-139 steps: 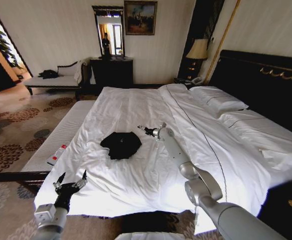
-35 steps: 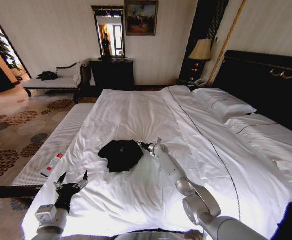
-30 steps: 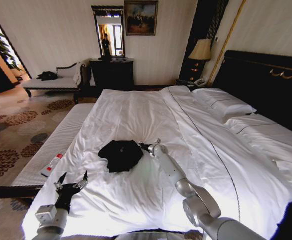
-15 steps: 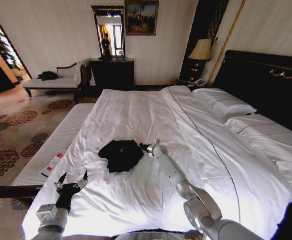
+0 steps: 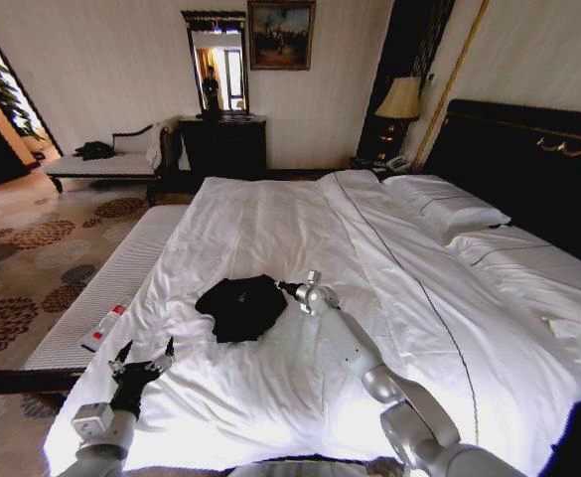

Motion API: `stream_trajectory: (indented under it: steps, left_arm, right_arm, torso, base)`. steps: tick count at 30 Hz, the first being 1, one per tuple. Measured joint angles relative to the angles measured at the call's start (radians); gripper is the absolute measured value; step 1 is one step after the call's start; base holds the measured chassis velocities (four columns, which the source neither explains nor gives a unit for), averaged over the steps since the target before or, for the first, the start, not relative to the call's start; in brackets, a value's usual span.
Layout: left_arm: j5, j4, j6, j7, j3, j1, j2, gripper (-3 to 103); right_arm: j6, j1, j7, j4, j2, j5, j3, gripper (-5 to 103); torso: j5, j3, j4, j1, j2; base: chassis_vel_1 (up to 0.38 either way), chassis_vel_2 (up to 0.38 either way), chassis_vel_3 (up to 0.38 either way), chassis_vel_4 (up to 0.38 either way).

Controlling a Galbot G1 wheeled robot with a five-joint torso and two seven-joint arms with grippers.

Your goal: Fold the clothes on the bed.

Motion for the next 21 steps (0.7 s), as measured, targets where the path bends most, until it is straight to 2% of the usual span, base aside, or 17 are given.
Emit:
stream_trajectory:
  steps: [2, 8, 10, 12, 14, 17, 20, 21]
  left_arm:
    - [-0.008, 0.0, 0.003, -0.003, -0.003, -0.004, 0.005, 101]
    - [-0.07, 0.012, 0.022, -0.015, -0.028, -0.038, 0.046, 98]
    - [-0.114, 0.029, 0.035, -0.025, -0.038, -0.068, 0.079, 96]
    - [-0.176, 0.062, 0.05, -0.039, -0.044, -0.127, 0.127, 98]
    - [-0.197, 0.073, 0.055, -0.042, -0.044, -0.145, 0.14, 98]
    - [-0.312, 0.152, 0.07, -0.052, -0.031, -0.259, 0.211, 100]
    - [-0.345, 0.184, 0.07, -0.057, -0.02, -0.299, 0.232, 103]
    - [-0.404, 0.245, 0.07, -0.064, 0.005, -0.36, 0.265, 101]
  right_arm:
    - [0.002, 0.0, 0.002, 0.008, -0.002, 0.001, -0.007, 0]
    - [0.005, 0.002, 0.013, 0.038, -0.004, 0.013, -0.038, 0]
    - [0.006, 0.003, 0.016, 0.041, -0.003, 0.014, -0.049, 0]
    - [0.006, 0.003, 0.022, 0.043, -0.004, 0.015, -0.057, 0]
    - [0.006, 0.003, 0.023, 0.044, -0.005, 0.015, -0.058, 0]
    - [0.006, 0.0, 0.038, 0.056, -0.019, 0.029, -0.065, 0]
    - [0.005, 0.0, 0.044, 0.061, -0.026, 0.038, -0.071, 0]
    - [0.004, 0.001, 0.048, 0.063, -0.038, 0.046, -0.086, 0]
  torso:
    - [-0.0001, 0.0, 0.0, 0.0, 0.0]
    - [-0.0001, 0.0, 0.0, 0.0, 0.0]
    - [-0.0002, 0.0, 0.0001, 0.0, 0.0]
    - [-0.0002, 0.0, 0.0002, 0.0, 0.0]
    - [-0.0002, 0.0, 0.0001, 0.0, 0.0]
    - [-0.0001, 0.0, -0.0002, 0.0, 0.0]
    - [-0.0002, 0.0, -0.0003, 0.0, 0.0]
    - [-0.0001, 0.0, -0.0008, 0.0, 0.0]
  base:
    - [0.0, 0.0, 0.0, 0.0]
    - [0.0, 0.0, 0.0, 0.0]
    - [0.0, 0.0, 0.0, 0.0]
    - [0.0, 0.0, 0.0, 0.0]
    - [0.0, 0.0, 0.0, 0.0]
    - [0.0, 0.0, 0.0, 0.0]
    - [0.0, 0.0, 0.0, 0.0]
    - [0.0, 0.0, 0.0, 0.0]
